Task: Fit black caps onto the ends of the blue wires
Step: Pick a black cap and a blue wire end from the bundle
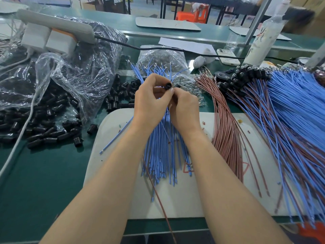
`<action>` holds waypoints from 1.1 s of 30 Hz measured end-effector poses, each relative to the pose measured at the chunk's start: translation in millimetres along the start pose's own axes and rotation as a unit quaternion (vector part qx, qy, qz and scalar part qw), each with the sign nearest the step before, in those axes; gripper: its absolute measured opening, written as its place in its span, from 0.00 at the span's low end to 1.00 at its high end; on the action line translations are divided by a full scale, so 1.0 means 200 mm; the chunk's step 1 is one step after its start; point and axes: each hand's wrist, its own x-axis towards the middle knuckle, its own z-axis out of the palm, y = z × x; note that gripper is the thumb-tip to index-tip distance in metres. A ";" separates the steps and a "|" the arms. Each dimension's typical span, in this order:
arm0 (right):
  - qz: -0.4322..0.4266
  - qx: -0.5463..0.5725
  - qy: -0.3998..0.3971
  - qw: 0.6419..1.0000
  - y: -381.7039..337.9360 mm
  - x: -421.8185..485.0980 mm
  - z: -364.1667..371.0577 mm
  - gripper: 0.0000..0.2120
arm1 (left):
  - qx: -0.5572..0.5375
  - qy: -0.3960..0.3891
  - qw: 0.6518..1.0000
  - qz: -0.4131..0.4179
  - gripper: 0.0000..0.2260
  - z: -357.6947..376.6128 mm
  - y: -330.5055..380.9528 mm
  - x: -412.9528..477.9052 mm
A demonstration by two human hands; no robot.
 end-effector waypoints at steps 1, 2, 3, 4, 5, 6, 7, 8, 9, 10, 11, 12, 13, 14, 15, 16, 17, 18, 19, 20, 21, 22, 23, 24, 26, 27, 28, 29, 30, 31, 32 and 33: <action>0.009 -0.008 -0.015 1.000 -0.01 0.00 0.00 0.08 | 0.009 0.006 1.000 -0.018 0.07 0.00 0.00 0.00; 0.016 -0.010 -0.029 0.999 0.00 0.00 -0.01 0.09 | 0.013 0.006 0.999 -0.030 0.06 0.00 -0.01 0.00; 0.024 -0.005 -0.038 0.999 0.00 0.01 -0.02 0.10 | 0.016 0.011 0.999 -0.027 0.07 0.01 -0.02 0.00; 0.034 0.003 -0.034 0.999 0.00 0.02 -0.03 0.11 | 0.025 0.010 0.999 -0.024 0.07 0.01 -0.02 0.00; 0.046 0.003 -0.013 0.999 0.01 0.03 -0.04 0.12 | 0.031 0.016 0.999 -0.026 0.07 0.01 -0.02 0.01; 0.054 -0.003 0.025 0.998 0.02 0.05 -0.07 0.13 | 0.034 0.025 0.999 -0.027 0.06 0.01 -0.03 0.01; 0.063 -0.017 0.058 0.996 0.04 0.07 -0.09 0.14 | 0.033 0.033 0.998 -0.031 0.06 0.01 -0.04 0.01; 0.077 -0.037 0.075 0.994 0.06 0.10 -0.11 0.15 | 0.034 0.042 0.998 -0.034 0.07 0.01 -0.05 0.02; 0.098 -0.057 0.066 0.991 0.10 0.13 -0.12 0.17 | 0.036 0.046 0.998 -0.037 0.07 0.01 -0.05 0.02; 0.124 -0.078 0.036 0.989 0.13 0.15 -0.13 0.19 | 0.040 0.048 0.997 -0.038 0.07 0.01 -0.05 0.02; 0.150 -0.098 -0.005 0.984 0.16 0.17 -0.12 0.21 | 0.043 0.049 0.997 -0.038 0.07 0.01 -0.05 0.02; 0.174 -0.118 -0.047 0.977 0.18 0.19 -0.12 0.22 | 0.047 0.051 0.997 -0.038 0.07 0.01 -0.05 0.02; 0.187 -0.134 -0.079 0.970 0.19 0.20 -0.10 0.23 | 0.047 0.054 0.997 -0.038 0.07 0.01 -0.05 0.02; 0.184 -0.143 -0.095 0.968 0.18 0.20 -0.09 0.24 | 0.048 0.059 0.996 -0.038 0.07 0.00 -0.05 0.02; 0.171 -0.143 -0.097 0.970 0.18 0.20 -0.07 0.24 | 0.046 0.062 0.996 -0.038 0.07 0.00 -0.05 0.02; 0.156 -0.139 -0.091 0.974 0.17 0.20 -0.05 0.24 | 0.047 0.066 0.996 -0.039 0.07 0.00 -0.05 0.02; 0.147 -0.132 -0.082 0.977 0.17 0.19 -0.04 0.24 | 0.047 0.069 0.996 -0.039 0.07 0.00 -0.05 0.03; 0.144 -0.124 -0.073 0.979 0.16 0.18 -0.04 0.23 | 0.048 0.071 0.996 -0.040 0.07 -0.01 -0.05 0.02; 0.146 -0.117 -0.066 0.980 0.16 0.18 -0.04 0.22 | 0.046 0.071 0.996 -0.040 0.07 -0.01 -0.05 0.03; 0.151 -0.113 -0.063 0.980 0.16 0.18 -0.05 0.20 | 0.045 0.072 0.996 -0.039 0.07 0.00 -0.05 0.02; 0.155 -0.112 -0.062 0.980 0.16 0.17 -0.07 0.17 | 0.045 0.072 0.996 -0.039 0.07 0.00 -0.05 0.02; 0.159 -0.111 -0.059 0.979 0.17 0.17 -0.08 0.14 | 0.046 0.071 0.996 -0.039 0.07 0.00 -0.05 0.02; 0.161 -0.112 -0.055 0.979 0.18 0.16 -0.09 0.12 | 0.047 0.069 0.996 -0.038 0.07 0.00 -0.05 0.02; 0.160 -0.111 -0.047 0.980 0.18 0.15 -0.10 0.10 | 0.047 0.067 0.996 -0.038 0.07 0.00 -0.05 0.02; 0.149 -0.100 -0.027 0.983 0.18 0.13 -0.11 0.08 | 0.047 0.059 0.996 -0.039 0.07 0.00 -0.05 0.02; 0.140 -0.085 -0.010 0.986 0.17 0.13 -0.11 0.07 | 0.048 0.053 0.997 -0.041 0.07 0.00 -0.05 0.02; 0.132 -0.065 0.011 0.989 0.16 0.13 -0.12 0.07 | 0.049 0.046 0.997 -0.042 0.07 0.00 -0.05 0.02; 0.126 -0.035 0.032 0.991 0.15 0.13 -0.14 0.07 | 0.051 0.039 0.997 -0.042 0.07 0.00 -0.05 0.02; 0.127 0.016 0.046 0.991 0.13 0.14 -0.15 0.07 | 0.054 0.034 0.997 -0.042 0.07 0.00 -0.04 0.02; 0.133 0.089 0.048 0.986 0.11 0.14 -0.16 0.06 | 0.057 0.029 0.997 -0.043 0.07 0.01 -0.04 0.02; 0.142 0.174 0.040 0.974 0.09 0.14 -0.17 0.05 | 0.058 0.024 0.997 -0.045 0.07 0.01 -0.04 0.02; 0.148 0.251 0.026 0.956 0.07 0.13 -0.17 0.06 | 0.059 0.019 0.997 -0.047 0.07 0.01 -0.04 0.02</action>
